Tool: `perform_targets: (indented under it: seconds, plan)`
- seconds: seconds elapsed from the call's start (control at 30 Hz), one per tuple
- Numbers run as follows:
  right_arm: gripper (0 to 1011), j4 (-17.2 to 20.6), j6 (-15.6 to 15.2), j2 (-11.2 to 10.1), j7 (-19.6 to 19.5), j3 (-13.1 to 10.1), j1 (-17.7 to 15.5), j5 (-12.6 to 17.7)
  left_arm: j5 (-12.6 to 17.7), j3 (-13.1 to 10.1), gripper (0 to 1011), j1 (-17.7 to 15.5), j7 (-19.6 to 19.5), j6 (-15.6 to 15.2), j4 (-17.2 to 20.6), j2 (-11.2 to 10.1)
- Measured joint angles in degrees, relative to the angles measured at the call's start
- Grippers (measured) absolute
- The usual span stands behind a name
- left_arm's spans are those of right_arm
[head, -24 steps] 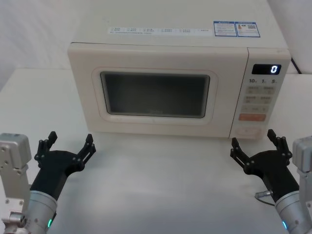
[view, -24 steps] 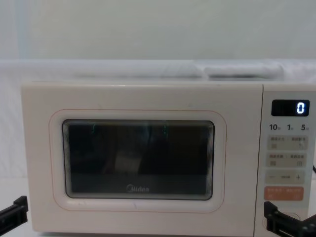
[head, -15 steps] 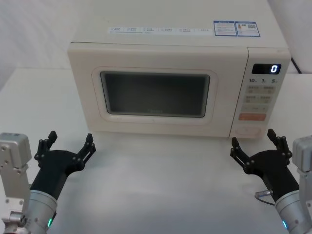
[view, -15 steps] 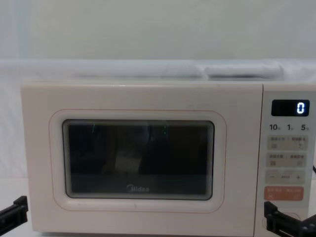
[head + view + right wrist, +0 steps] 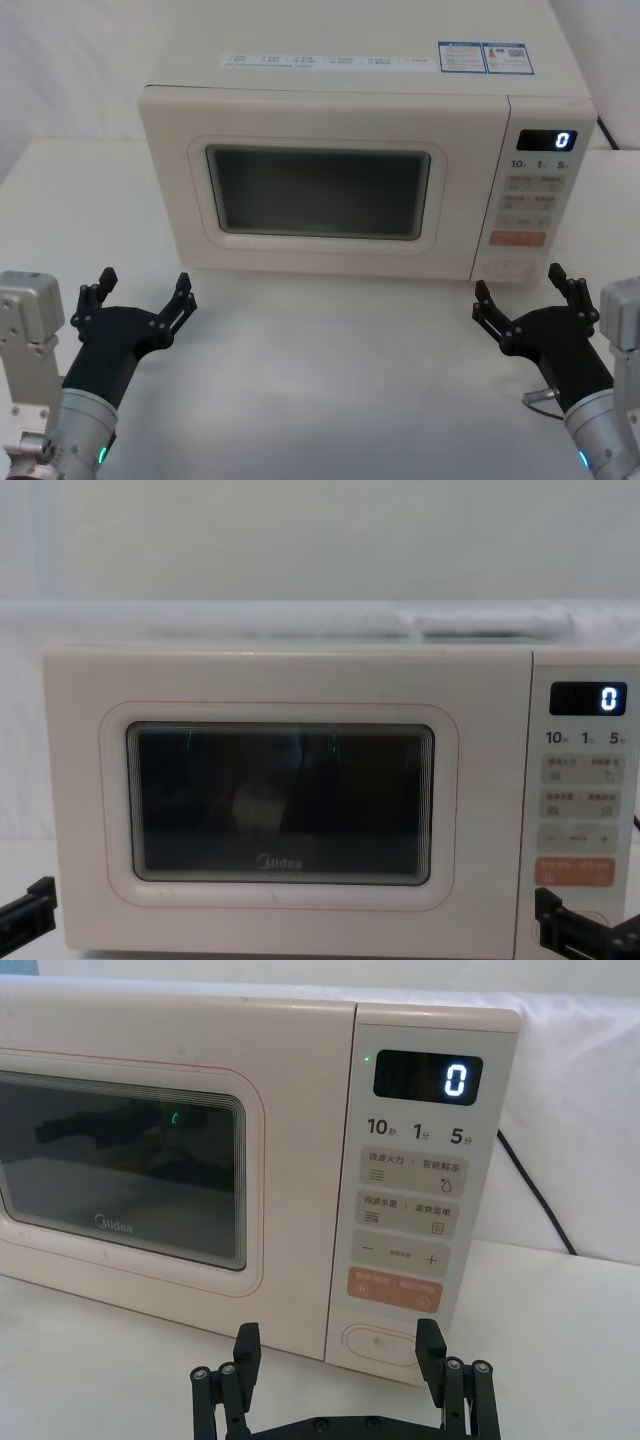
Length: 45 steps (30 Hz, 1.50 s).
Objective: Press the button to open the microwave door with one hand; close the microwave door with the other hand.
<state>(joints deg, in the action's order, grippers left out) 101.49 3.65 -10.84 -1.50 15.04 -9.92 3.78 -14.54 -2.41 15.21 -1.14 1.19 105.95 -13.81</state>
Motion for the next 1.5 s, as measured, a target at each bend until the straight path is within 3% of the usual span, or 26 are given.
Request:
perform_targets:
  seconds: [1.5]
  plan:
    - [1002, 0.0, 0.0, 0.0, 0.0, 0.0, 0.0, 0.0, 0.0, 0.0, 1001, 0.0, 0.0, 0.0, 0.0, 0.0]
